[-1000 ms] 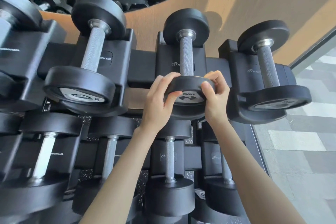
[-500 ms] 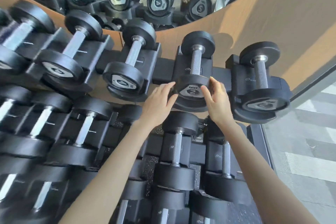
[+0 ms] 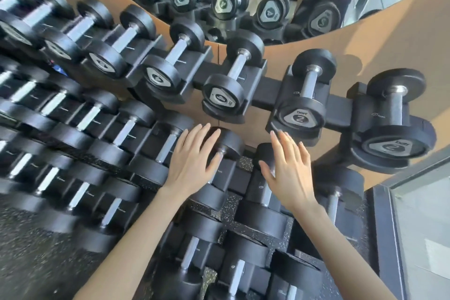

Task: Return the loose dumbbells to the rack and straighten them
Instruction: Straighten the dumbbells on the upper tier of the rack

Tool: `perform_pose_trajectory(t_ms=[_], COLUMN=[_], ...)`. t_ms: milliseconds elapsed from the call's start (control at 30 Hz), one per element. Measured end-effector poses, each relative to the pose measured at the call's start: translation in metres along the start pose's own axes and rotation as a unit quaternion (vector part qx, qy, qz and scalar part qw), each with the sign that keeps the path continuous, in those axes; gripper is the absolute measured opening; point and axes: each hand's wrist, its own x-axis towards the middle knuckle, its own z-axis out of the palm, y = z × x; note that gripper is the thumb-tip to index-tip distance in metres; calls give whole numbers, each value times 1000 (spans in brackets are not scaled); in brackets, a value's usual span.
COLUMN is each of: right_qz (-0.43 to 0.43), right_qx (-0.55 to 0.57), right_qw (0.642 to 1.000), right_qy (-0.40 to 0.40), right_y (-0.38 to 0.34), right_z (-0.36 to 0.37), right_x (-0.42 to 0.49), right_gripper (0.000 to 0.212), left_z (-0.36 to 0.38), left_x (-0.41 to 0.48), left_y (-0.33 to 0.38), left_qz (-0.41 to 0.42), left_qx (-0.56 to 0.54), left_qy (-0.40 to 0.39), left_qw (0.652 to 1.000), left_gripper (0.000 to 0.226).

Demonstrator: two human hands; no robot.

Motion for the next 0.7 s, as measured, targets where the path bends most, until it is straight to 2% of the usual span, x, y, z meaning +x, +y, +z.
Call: perform_pose_trajectory(t_ms=[300,533,700], right_qz=[24,81,138], right_qx=[-10,15,82], right_qw=[997,996,987], right_qy=[-66,-29,0], right_y=[-42,-67,-66], right_z=[59,78,78], right_x=[10,66,112], right_gripper=[66,62,60], left_z=[36,49,41], left_x=[-6,56,118], left_y=[-68,-146,-162], left_qz=[43,120,193], left_qx=[12,-13,-79], left_qy=[-48,-51,5], left_qw=[998,991,978], left_gripper=[54,54,55])
